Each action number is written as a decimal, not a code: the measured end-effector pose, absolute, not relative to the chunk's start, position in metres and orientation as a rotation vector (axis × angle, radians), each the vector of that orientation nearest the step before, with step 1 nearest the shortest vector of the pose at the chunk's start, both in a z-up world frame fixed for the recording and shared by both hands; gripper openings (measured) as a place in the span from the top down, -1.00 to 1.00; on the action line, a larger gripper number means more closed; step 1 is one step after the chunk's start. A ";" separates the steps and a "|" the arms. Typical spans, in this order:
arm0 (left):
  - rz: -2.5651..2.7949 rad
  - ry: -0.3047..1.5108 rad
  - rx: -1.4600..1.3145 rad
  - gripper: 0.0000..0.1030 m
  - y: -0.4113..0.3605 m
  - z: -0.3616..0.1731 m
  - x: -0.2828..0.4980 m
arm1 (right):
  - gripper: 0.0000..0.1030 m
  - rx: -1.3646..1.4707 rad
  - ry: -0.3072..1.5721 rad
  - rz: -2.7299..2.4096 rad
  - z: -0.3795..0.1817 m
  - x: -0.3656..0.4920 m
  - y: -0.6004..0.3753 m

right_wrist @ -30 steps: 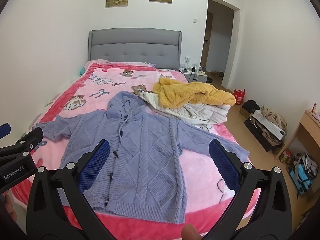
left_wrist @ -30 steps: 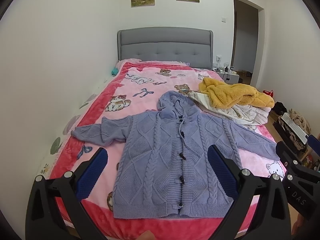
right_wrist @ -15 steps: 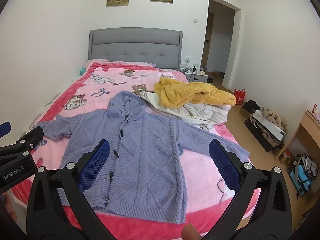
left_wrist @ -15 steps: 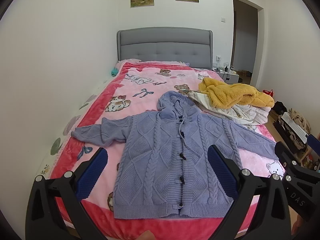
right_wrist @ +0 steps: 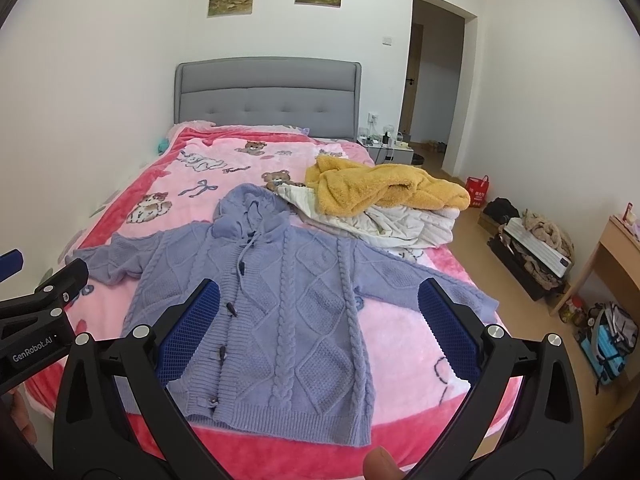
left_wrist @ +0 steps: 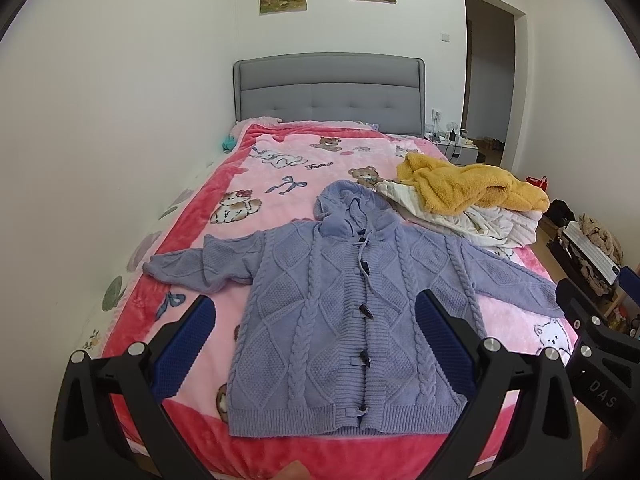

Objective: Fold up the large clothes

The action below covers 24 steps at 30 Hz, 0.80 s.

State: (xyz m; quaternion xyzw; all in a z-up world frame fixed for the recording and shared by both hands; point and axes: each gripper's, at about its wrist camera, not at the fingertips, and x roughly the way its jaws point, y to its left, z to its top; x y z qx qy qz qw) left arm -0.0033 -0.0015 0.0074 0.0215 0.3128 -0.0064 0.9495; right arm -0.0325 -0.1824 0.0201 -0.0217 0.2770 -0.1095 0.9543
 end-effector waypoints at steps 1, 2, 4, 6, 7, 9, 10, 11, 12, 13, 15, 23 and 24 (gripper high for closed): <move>-0.012 0.634 0.045 -0.90 -0.002 0.006 -0.003 | -0.85 -0.045 0.558 -0.227 0.021 -0.032 -0.182; -0.009 0.636 0.045 -0.90 -0.002 0.006 -0.003 | -0.85 -0.048 0.556 -0.231 0.021 -0.031 -0.182; -0.004 0.647 0.041 -0.90 -0.001 0.004 0.001 | -0.85 -0.051 0.561 -0.242 0.018 -0.028 -0.182; -0.009 0.682 0.019 -0.90 0.001 -0.001 0.011 | -0.85 -0.037 0.568 -0.245 0.014 -0.020 -0.186; -0.017 0.698 0.007 -0.90 0.002 -0.001 0.018 | -0.85 -0.031 0.578 -0.238 0.013 -0.016 -0.188; -0.033 0.706 -0.010 -0.90 0.001 0.002 0.026 | -0.85 -0.016 0.588 -0.227 0.014 -0.007 -0.191; -0.039 0.708 -0.009 -0.90 0.001 0.007 0.032 | -0.85 -0.011 0.595 -0.226 0.018 0.000 -0.191; -0.041 0.712 0.000 -0.90 -0.001 0.012 0.037 | -0.85 -0.012 0.603 -0.227 0.023 0.005 -0.192; -0.037 0.716 0.010 -0.90 -0.003 0.018 0.042 | -0.85 -0.013 0.611 -0.229 0.027 0.009 -0.193; -0.029 0.719 0.019 -0.90 -0.006 0.023 0.047 | -0.85 -0.015 0.619 -0.232 0.036 0.016 -0.194; 0.003 0.744 0.031 -0.90 -0.007 0.045 0.059 | -0.85 -0.023 0.642 -0.237 0.058 0.028 -0.195; 0.049 0.765 0.011 -0.90 -0.005 0.130 0.087 | -0.85 -0.063 0.631 -0.204 0.152 0.064 -0.201; 0.061 0.762 0.008 -0.90 -0.004 0.138 0.091 | -0.85 -0.060 0.630 -0.195 0.159 0.069 -0.201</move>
